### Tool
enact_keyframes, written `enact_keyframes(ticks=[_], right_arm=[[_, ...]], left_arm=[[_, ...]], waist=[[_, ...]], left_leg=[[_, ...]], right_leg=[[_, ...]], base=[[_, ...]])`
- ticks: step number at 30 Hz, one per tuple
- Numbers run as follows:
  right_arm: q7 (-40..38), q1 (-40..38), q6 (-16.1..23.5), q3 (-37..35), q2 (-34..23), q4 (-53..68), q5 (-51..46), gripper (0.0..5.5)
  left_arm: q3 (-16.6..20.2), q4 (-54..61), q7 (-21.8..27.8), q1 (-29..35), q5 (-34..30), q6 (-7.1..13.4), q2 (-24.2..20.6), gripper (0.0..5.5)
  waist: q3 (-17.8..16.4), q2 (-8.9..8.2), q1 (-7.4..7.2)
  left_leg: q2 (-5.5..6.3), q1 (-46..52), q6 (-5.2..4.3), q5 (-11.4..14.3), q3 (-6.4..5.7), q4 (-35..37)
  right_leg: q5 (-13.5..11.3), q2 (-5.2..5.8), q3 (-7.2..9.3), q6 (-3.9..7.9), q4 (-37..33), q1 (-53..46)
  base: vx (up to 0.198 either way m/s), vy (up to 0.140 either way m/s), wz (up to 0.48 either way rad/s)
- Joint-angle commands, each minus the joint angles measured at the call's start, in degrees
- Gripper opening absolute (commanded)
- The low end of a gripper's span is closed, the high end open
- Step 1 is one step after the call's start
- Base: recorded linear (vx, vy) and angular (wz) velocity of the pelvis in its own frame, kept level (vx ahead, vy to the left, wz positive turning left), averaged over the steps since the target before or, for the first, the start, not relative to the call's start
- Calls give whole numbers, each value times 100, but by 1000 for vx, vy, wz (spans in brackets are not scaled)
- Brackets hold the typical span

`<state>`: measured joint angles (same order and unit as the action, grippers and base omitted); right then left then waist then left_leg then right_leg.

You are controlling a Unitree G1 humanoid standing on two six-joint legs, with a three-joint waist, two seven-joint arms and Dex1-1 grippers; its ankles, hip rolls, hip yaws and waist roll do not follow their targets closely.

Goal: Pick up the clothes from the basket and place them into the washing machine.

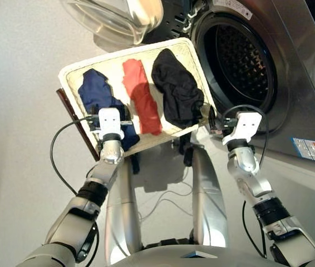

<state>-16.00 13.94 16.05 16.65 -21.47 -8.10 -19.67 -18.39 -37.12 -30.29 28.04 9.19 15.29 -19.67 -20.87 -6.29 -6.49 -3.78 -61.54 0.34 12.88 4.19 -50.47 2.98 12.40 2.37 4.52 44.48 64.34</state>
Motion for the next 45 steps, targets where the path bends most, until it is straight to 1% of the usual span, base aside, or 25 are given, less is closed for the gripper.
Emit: enact_keyframes(ticks=[1,2,6,8,9,11,13,16,17,20,22,23,25,26,27,29,30,31,32,37,41,45], right_arm=[[6,-162,477,-112,-91,507,-71,550],[30,-158,477,-91,-102,532,-73,550],[125,-199,484,-73,-155,680,-122,550],[174,-218,494,-78,-176,724,-143,550],[204,-229,483,-74,-200,752,-139,550],[238,-243,483,-69,-202,805,-170,550],[281,-270,484,-36,-205,840,-227,550],[349,-312,448,-4,-237,930,-261,550],[378,-308,433,20,-251,961,-283,550],[447,-309,399,42,-322,1019,-328,550],[505,-325,382,73,-347,1106,-375,550],[534,-341,362,68,-376,1151,-386,550],[571,-363,355,61,-412,1166,-413,550],[574,-383,357,45,-420,1200,-432,550],[590,-388,361,41,-422,1194,-461,550],[598,-381,395,48,-433,1204,-512,550],[587,-374,401,51,-437,1199,-526,550],[575,-372,411,42,-446,1209,-537,550],[569,-356,417,46,-443,1210,-552,550],[520,-347,439,43,-433,1207,-567,550],[498,-373,447,65,-430,1179,-528,550],[476,-355,437,71,-452,1100,-429,550]], left_arm=[[-188,-440,-306,127,-334,-48,102,550],[-192,-595,-379,204,-404,-101,84,550],[-243,-990,-338,316,-263,-82,144,550],[-246,-1173,-317,347,-214,-78,153,550],[-223,-1284,-325,379,-169,-119,162,550],[-201,-1572,-325,444,-30,-135,204,550],[-195,-1892,-293,541,135,-175,254,550],[-176,-2323,-217,659,320,-256,296,550],[-189,-2508,-187,743,359,-318,299,550],[-199,-2764,-81,888,448,-376,229,550],[-146,-2868,-46,944,599,-372,178,550],[-121,-2854,-30,983,677,-385,170,513],[-96,-2856,-11,1009,738,-361,146,280],[-89,-2798,-33,1007,742,-347,135,179],[-72,-2771,-48,1012,739,-332,110,162],[-36,-2670,-125,1021,758,-266,60,170],[-34,-2613,-145,1019,752,-250,52,149],[-31,-2566,-158,1021,747,-222,29,52],[-34,-2527,-179,1037,751,-186,-1,0],[19,-2490,-238,1023,738,-159,-100,0],[60,-2333,-298,922,660,-135,-86,0],[75,-1925,-365,737,546,-47,-34,0]], waist=[[407,169,-60],[413,157,-73],[445,140,-127],[472,139,-145],[489,142,-159],[523,124,-183],[552,105,-217],[589,94,-261],[606,84,-278],[637,65,-307],[644,57,-317],[643,58,-322],[641,64,-323],[647,67,-321],[640,68,-317],[634,73,-310],[620,79,-305],[605,80,-300],[599,82,-295],[584,55,-273],[546,40,-246],[552,65,-192]], left_leg=[[-135,-400,-61,-216,-355,37],[-149,-404,-60,-215,-352,44],[-152,-445,-58,-234,-360,50],[-144,-475,-59,-246,-359,70],[-149,-504,-63,-252,-365,73],[-156,-540,-65,-253,-381,64],[-164,-565,-67,-257,-379,53],[-178,-586,-69,-255,-372,46],[-180,-599,-68,-254,-374,40],[-192,-630,-72,-246,-371,24],[-197,-659,-71,-229,-374,-23],[-191,-696,-66,-203,-375,-90],[-181,-761,-53,-148,-379,-230],[-177,-791,-47,-113,-378,-298],[-176,-827,-42,-80,-389,-372],[-186,-921,-21,-4,-405,-539],[-182,-961,-12,20,-411,-593],[-181,-1008,-1,38,-414,-645],[-163,-1085,12,59,-419,-717],[-175,-1336,36,128,-465,-955],[-169,-1416,68,189,-450,-1071],[-139,-1411,73,176,-437,-1021]], right_leg=[[347,41,-142,-47,204,-51],[335,25,-148,-43,200,-40],[325,31,-144,-38,198,-1],[326,16,-141,-42,187,23],[325,6,-138,-42,186,56],[327,-13,-144,-45,193,98],[326,-11,-136,-41,198,121],[317,-23,-141,-41,200,152],[305,-34,-148,-39,204,170],[293,-55,-171,-35,208,206],[309,-67,-177,-38,250,229],[332,-78,-187,-45,306,259],[384,-85,-208,-59,431,323],[414,-92,-226,-74,490,358],[441,-90,-243,-83,565,398],[515,-80,-292,-106,717,493],[530,-78,-309,-115,770,537],[544,-74,-316,-125,819,581],[557,-81,-340,-126,869,645],[645,-85,-373,-153,1100,874],[678,-82,-389,-164,1190,949],[669,-60,-365,-165,1144,954]], base=[[0,0,0],[0,0,0],[0,0,0],[0,0,0],[0,0,0],[0,0,0],[0,0,0],[0,0,0],[0,0,0],[0,0,0],[0,0,0],[0,0,0],[0,0,0],[0,0,0],[0,0,0],[0,0,0],[0,0,0],[0,0,0],[0,0,0],[0,0,0],[0,0,0],[0,0,0]])
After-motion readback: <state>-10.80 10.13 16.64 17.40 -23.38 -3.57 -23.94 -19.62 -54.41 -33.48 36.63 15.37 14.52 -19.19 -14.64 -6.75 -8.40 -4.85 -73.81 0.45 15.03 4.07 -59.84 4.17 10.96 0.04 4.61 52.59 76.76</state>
